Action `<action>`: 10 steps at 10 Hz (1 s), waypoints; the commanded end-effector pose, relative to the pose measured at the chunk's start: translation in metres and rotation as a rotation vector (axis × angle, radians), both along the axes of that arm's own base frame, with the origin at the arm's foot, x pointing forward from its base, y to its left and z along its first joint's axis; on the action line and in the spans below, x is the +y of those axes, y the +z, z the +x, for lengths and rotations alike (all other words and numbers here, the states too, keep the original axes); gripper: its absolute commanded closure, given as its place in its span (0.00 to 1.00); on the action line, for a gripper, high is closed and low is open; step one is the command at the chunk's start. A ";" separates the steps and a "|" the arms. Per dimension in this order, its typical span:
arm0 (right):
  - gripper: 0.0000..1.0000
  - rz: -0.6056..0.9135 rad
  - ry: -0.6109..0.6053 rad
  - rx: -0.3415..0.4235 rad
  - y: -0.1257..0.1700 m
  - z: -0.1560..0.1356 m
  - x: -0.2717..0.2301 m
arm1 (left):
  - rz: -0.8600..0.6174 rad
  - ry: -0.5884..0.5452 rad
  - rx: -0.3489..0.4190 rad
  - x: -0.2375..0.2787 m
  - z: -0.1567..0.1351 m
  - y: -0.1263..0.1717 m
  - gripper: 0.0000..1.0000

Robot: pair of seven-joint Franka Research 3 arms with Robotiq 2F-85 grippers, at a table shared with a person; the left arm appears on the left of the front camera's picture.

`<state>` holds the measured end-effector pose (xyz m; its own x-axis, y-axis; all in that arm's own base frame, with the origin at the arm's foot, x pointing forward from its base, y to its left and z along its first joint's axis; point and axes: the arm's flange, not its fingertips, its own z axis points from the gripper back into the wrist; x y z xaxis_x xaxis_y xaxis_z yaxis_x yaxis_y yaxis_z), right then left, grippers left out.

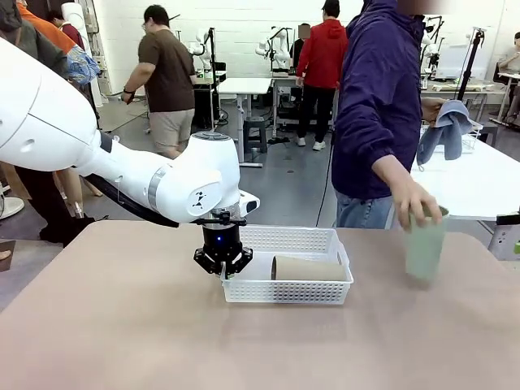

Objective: Clean and organize the cups into the basket.
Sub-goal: Pick up the Reusable plastic cup from the right side of the table and stack it inside the Organizing basket in the center of the table.

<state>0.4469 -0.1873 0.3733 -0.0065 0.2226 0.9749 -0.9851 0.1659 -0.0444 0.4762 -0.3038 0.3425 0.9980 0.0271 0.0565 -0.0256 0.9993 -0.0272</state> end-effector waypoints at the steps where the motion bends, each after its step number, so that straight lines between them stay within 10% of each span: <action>1: 0.00 -0.015 0.005 0.008 0.001 0.004 0.000 | 0.003 -0.004 0.001 -0.001 -0.002 0.000 1.00; 10: 0.00 -0.015 0.017 0.001 -0.020 0.000 0.007 | 0.003 -0.004 0.001 -0.001 -0.002 0.000 1.00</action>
